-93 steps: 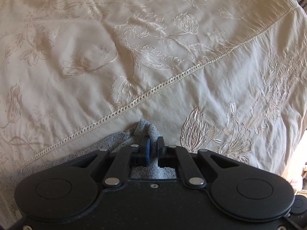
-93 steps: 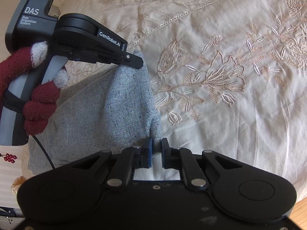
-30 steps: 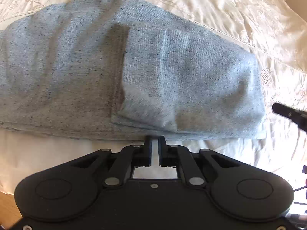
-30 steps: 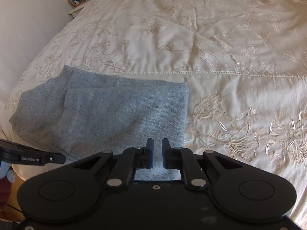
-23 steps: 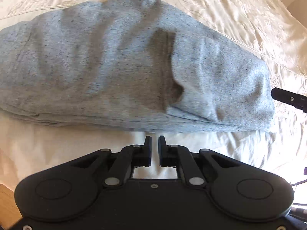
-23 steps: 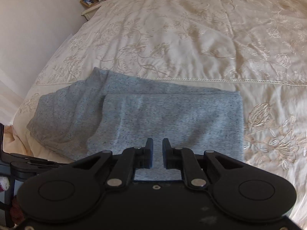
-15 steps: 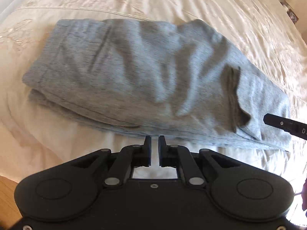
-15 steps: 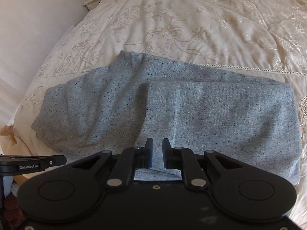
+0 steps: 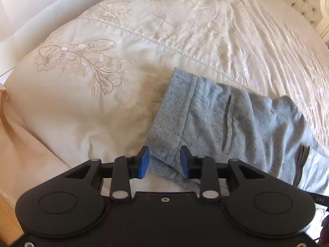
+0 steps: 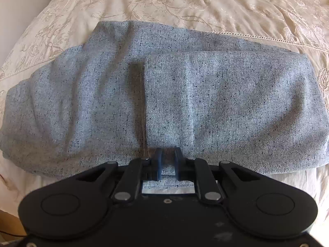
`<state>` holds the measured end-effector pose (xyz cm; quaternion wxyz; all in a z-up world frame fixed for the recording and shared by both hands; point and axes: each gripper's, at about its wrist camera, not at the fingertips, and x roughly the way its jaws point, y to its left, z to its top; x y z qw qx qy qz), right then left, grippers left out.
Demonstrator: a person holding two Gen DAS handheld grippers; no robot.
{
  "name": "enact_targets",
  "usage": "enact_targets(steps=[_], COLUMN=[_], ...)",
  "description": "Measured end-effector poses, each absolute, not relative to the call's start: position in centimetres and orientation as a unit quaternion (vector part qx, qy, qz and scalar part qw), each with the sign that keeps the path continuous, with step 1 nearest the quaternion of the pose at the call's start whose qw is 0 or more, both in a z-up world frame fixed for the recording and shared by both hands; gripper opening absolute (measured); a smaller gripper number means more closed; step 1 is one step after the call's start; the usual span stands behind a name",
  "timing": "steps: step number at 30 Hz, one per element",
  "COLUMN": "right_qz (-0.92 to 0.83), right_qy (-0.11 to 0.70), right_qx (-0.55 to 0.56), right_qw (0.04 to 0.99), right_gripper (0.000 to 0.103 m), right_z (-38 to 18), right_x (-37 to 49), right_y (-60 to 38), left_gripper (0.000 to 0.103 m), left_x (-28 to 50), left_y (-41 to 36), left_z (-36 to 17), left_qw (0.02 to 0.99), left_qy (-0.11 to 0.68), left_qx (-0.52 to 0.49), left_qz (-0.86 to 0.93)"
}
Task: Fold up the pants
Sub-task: 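Grasp the trouser end with the left tool and lift it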
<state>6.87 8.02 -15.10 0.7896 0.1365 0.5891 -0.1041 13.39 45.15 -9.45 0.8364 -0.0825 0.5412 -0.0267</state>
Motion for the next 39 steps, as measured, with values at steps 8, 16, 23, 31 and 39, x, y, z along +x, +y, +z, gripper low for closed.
enact_targets(steps=[8,16,23,31,39], right_qz=[-0.110,-0.120,-0.118,-0.108,-0.066], right_qy=[0.598,0.597,0.598,0.551,0.575], right_qx=[0.121,0.124,0.125,0.112,0.098], right_qw=[0.785,0.783,0.783,0.820,0.810], right_gripper=[0.014,0.014,0.014,0.016,0.017], right_z=[-15.9,-16.0,-16.0,-13.0,-15.2], right_x=[8.3,8.5,8.4,6.8,5.8], right_y=[8.4,8.5,8.2,8.7,10.9], left_gripper=[0.060,0.077,0.063,0.023,0.021], left_x=[15.8,16.5,17.4,16.1,15.9], left_y=[45.8,47.3,45.9,44.5,42.0], left_z=[-14.0,-16.1,-16.3,-9.6,-4.6], left_qw=[0.785,0.756,0.761,0.817,0.854], left_qy=[0.609,0.625,0.621,0.555,0.498], left_qx=[-0.097,-0.175,-0.163,-0.118,-0.092], left_qz=[-0.052,-0.077,-0.089,-0.108,-0.121])
